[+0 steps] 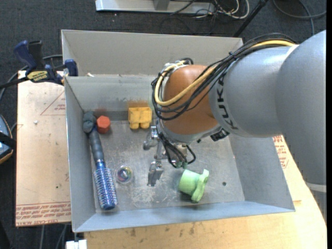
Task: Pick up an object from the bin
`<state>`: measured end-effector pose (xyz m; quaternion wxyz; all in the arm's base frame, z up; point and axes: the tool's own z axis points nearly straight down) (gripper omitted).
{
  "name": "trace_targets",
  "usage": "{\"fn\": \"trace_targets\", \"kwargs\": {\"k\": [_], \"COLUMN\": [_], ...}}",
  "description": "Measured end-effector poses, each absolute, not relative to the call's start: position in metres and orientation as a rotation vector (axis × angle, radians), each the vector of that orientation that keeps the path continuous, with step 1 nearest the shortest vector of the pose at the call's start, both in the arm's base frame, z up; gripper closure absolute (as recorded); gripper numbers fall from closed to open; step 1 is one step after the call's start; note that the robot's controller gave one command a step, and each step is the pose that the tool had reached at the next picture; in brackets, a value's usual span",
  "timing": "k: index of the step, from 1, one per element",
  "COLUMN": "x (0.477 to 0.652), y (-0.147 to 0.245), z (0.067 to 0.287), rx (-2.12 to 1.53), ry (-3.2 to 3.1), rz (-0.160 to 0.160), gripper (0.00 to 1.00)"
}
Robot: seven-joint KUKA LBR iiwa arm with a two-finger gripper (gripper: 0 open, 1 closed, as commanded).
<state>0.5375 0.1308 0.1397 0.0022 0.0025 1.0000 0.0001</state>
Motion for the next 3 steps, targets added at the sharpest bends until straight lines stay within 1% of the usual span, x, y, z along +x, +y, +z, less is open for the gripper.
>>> {"fn": "trace_targets", "kwargs": {"k": [1,2,3], "x": [0.518,0.511,0.502], "y": [0.219,0.113,0.005], "z": [0.07,0.137,0.139], "rx": [-0.121,-0.618,-0.917], "ry": [3.134,3.078,3.006], "rz": [0.005,-0.001,-0.003], "gripper": [0.0,0.0,0.0]}}
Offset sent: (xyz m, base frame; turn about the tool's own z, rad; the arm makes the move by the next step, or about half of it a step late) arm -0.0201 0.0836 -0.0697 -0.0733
